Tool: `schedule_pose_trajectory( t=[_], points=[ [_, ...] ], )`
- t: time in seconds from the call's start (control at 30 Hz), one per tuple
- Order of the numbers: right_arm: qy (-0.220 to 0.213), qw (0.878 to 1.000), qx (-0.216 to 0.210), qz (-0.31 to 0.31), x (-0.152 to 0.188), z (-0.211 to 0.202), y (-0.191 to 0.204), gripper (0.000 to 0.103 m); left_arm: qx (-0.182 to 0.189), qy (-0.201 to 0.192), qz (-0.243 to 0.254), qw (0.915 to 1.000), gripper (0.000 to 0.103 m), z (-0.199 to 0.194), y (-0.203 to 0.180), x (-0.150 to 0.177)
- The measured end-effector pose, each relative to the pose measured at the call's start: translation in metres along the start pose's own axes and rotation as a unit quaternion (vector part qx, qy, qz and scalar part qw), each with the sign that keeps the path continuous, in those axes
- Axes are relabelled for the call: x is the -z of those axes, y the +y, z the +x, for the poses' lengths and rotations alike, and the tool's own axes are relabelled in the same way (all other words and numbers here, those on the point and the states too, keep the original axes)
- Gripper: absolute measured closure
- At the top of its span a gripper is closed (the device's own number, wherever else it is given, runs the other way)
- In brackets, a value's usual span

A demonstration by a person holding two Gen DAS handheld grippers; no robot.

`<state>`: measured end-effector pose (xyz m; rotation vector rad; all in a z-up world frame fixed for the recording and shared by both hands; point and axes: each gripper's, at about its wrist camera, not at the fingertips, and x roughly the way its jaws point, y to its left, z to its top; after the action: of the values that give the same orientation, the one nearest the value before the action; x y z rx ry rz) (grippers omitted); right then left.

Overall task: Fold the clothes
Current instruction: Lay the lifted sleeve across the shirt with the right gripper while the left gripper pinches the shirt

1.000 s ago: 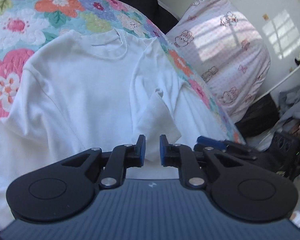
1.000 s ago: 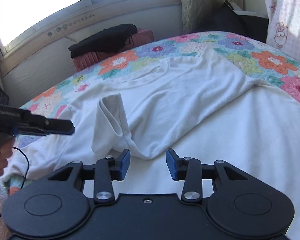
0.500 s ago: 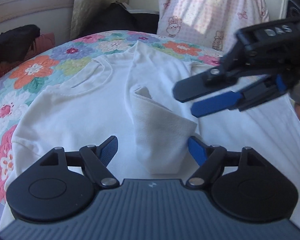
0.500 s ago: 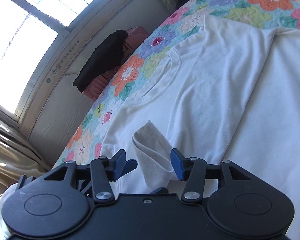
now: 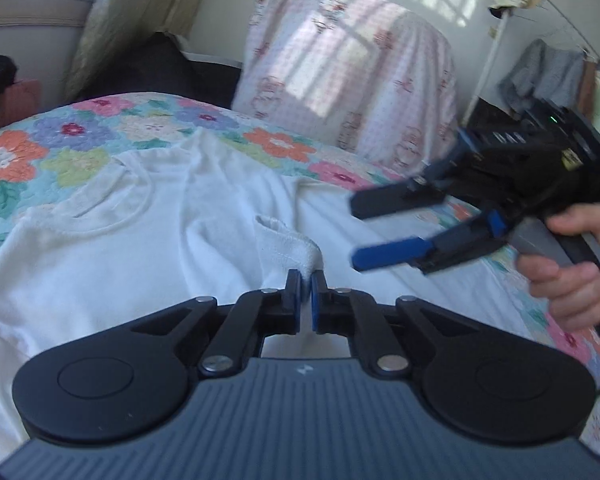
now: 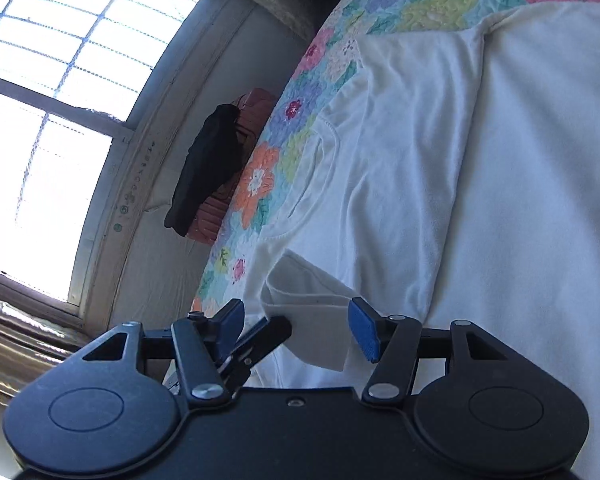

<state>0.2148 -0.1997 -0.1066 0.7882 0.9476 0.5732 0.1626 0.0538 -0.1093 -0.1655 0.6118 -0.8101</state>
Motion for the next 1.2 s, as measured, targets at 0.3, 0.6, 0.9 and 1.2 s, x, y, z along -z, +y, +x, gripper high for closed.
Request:
schedule_pose_trajectory(
  t=[0.3,0.6,0.9,1.2],
  points=[
    [-0.028,0.992,0.091,-0.081,0.044,-0.003,0.017,0.036,-0.034,0.134,-0.013,0.9903,0.097,0.012,-0.003,0.022],
    [0.005,0.996,0.053,-0.067,0.066,0.001,-0.001,0.043,-0.042,0.14,-0.032,0.9887,0.097,-0.006,-0.004,0.023],
    [-0.003,0.998,0.06,0.024,0.064,-0.001,-0.027,0.094,-0.098,0.092,0.027,0.9905,0.086,-0.021,-0.035,0.027],
    [-0.019,0.99,-0.064,0.125,0.065,-0.013,-0.003,0.094,-0.208,0.012,-0.026,0.9777,0.034,-0.006,-0.047,0.02]
  ],
)
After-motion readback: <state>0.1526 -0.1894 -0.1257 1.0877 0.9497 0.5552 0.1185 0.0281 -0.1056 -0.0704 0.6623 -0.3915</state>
